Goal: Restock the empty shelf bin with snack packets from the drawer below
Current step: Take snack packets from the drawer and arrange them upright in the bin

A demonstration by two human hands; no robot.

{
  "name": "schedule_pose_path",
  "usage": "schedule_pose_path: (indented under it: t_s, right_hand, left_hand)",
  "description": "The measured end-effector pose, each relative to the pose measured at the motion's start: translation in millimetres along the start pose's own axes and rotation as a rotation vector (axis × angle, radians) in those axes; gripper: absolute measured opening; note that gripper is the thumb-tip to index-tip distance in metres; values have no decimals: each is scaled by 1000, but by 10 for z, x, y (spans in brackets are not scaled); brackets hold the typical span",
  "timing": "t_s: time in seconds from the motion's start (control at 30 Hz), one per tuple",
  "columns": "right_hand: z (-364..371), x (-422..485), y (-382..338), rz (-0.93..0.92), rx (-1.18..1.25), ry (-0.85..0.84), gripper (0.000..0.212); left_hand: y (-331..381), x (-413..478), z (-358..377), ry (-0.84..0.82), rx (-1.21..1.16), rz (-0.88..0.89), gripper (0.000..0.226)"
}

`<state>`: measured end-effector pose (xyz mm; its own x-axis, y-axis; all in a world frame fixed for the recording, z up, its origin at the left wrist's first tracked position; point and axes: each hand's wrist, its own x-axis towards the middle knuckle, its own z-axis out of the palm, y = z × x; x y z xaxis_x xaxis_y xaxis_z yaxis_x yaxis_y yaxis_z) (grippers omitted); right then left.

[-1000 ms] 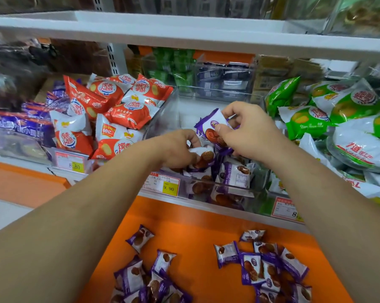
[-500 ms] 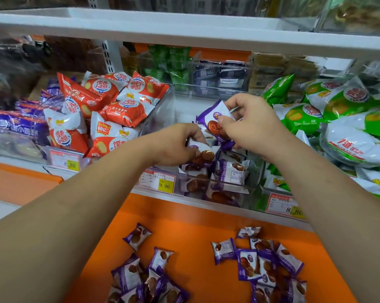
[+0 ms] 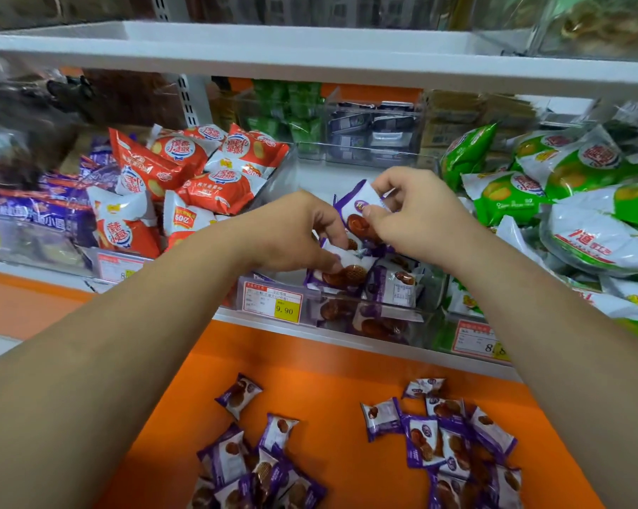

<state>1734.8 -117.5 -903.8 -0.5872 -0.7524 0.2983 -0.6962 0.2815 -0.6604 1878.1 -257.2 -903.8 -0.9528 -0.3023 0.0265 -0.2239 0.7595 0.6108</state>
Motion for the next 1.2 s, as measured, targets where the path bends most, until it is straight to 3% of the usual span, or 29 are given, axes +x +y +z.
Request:
schedule_pose_path:
  t_s: [0.17,0.6,0.83,0.97,1.07,1.2]
  right_hand:
    - [1,4,72,-32,-44,-106,15]
    - [12,37,-135,-8,-115,-167,15]
    - [-13,-89,-166,-25,-26,-434,18]
    - [55,-128,-125,-75,-66,-547,20]
    - [132,-152,-99,-79,-97,-550,17]
    - [129,-150,-117,-96,-155,-536,19]
  left_hand:
    - [-143,-13,96,-156,55,-55,17]
    - [-215,11,42,-29,252,-19,31]
    - [-13,-6,-125,-328,677,-247,16]
    - [72,24,-79,-408,701,-297,14]
    - [58,51,-52,-446,665,-367,22]
    - [119,89,-32,-469,579,-420,15]
